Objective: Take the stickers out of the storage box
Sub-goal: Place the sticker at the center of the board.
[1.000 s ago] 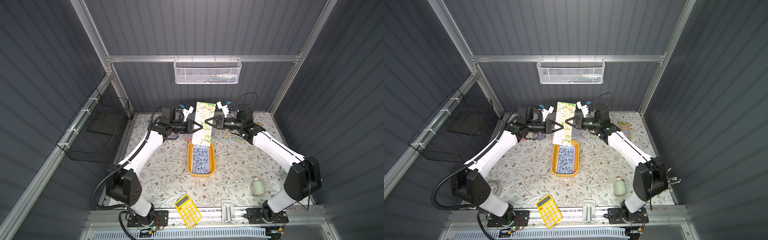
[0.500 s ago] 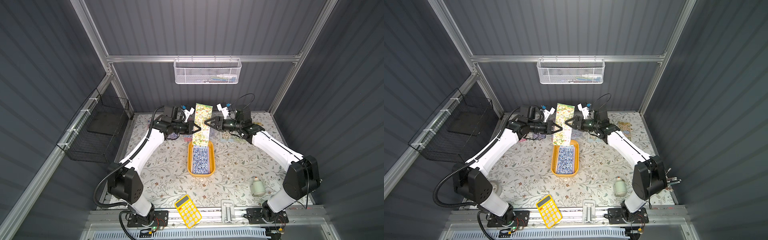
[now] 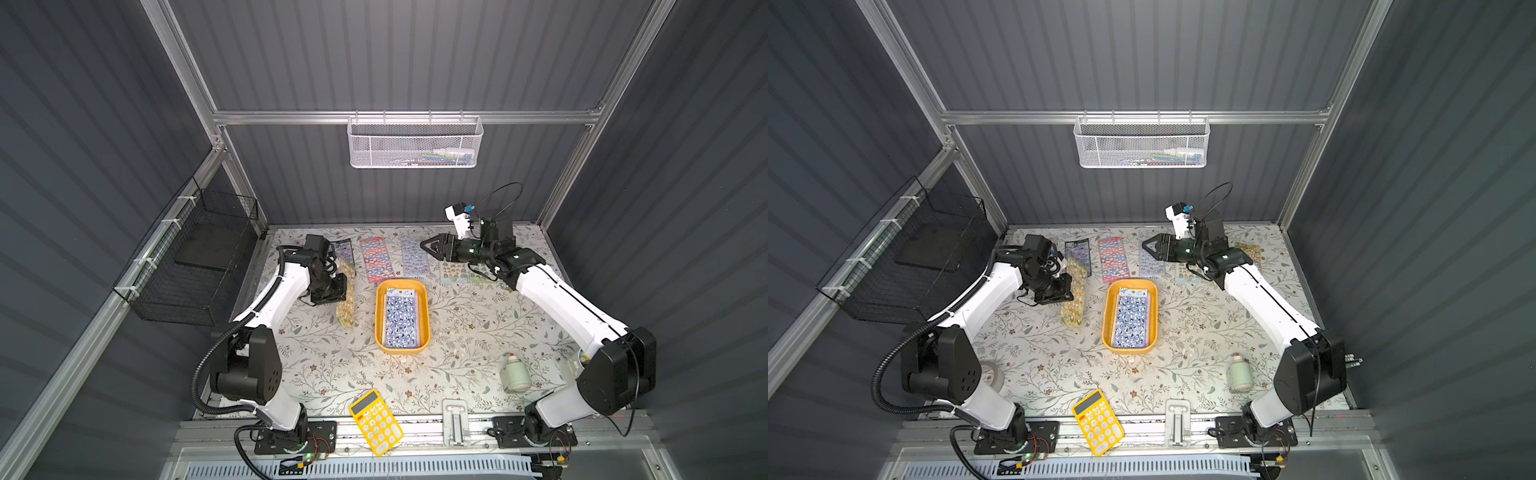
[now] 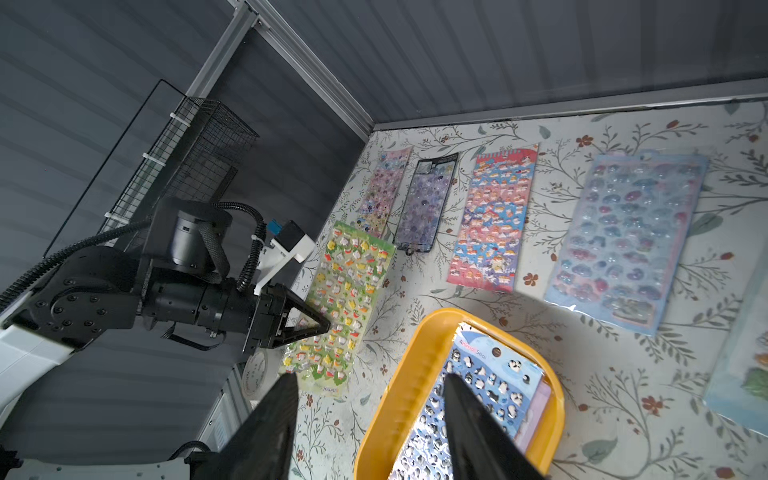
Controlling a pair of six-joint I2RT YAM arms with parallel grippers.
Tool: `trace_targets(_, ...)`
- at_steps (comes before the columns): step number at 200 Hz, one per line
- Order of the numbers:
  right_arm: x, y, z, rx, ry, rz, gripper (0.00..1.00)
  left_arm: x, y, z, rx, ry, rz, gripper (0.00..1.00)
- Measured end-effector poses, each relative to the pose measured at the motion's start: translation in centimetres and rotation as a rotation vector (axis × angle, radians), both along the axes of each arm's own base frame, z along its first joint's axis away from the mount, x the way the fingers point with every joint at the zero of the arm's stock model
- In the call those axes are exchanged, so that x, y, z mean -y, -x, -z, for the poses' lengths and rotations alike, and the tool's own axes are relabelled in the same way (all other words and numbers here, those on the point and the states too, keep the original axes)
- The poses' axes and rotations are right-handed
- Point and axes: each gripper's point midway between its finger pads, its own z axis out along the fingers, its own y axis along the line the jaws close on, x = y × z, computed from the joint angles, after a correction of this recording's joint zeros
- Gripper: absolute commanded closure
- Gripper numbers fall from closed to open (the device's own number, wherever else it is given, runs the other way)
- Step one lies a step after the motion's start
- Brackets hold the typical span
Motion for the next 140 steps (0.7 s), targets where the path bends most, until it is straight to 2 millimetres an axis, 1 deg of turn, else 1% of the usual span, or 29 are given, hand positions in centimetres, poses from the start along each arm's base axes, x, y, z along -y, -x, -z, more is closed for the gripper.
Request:
trace_targets(24, 0.0, 0.0, 0.0, -0.001, 0.000, 0.001, 0.43, -3.4, 1.3, 2.2, -0.072, -0.042, -0.087, 1.00)
trace_targets(49, 0.0, 0.0, 0.1, -0.004, 0.000, -0.001, 0.44, -6.0, 2.3, 3.8, -0.127, -0.065, -0.163, 1.00)
trace_targets(62, 0.0, 0.0, 0.2, -0.003, -0.001, -0.002, 0.44, -6.6, 2.6, 4.6, -0.155, -0.069, -0.185, 1.00)
trace_targets(119, 0.0, 0.2, 1.8, -0.028, 0.006, -0.003, 0.44, -7.8, 2.8, 7.5, -0.249, -0.084, -0.221, 1.00)
trace_targets(140, 0.0, 0.2, 2.0, -0.029, 0.005, -0.003, 0.44, -8.6, 3.1, 8.6, -0.288, -0.114, -0.235, 0.95)
